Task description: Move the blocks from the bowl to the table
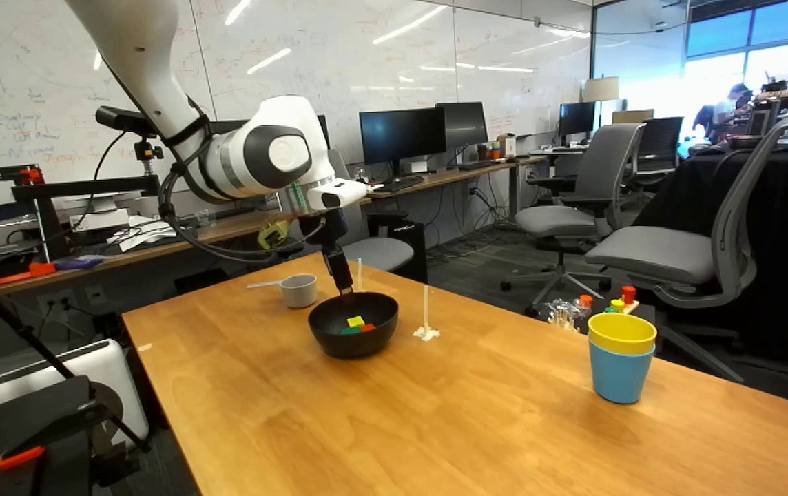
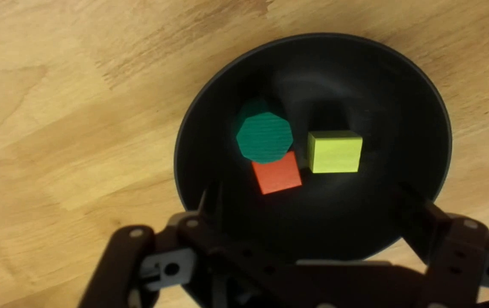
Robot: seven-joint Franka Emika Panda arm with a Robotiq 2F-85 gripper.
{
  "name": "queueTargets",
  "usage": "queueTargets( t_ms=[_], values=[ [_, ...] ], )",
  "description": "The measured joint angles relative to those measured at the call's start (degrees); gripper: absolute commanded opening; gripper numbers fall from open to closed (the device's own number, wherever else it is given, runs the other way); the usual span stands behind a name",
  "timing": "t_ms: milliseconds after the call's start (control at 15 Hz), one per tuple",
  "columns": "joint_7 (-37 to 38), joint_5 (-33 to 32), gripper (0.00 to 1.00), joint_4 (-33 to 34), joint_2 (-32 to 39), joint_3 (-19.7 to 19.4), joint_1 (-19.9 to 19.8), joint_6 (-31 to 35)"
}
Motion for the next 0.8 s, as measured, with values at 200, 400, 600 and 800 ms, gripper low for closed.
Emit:
queueTargets(
  t_ms=[200, 400, 600, 800],
  values=[
    [0.64, 0.0, 1.0, 1.29, 2.17, -0.92, 1.58, 0.93],
    [1.61, 0.0, 1.0, 3.24, 4.3, -1.47, 3.01, 1.13],
    [2.61, 0.0, 1.0, 5.57, 6.51, -1.82, 4.01, 1.14],
    [3.48, 0.02, 0.95, 7.96, 8.89, -2.11, 4.43, 1.14]
  ],
)
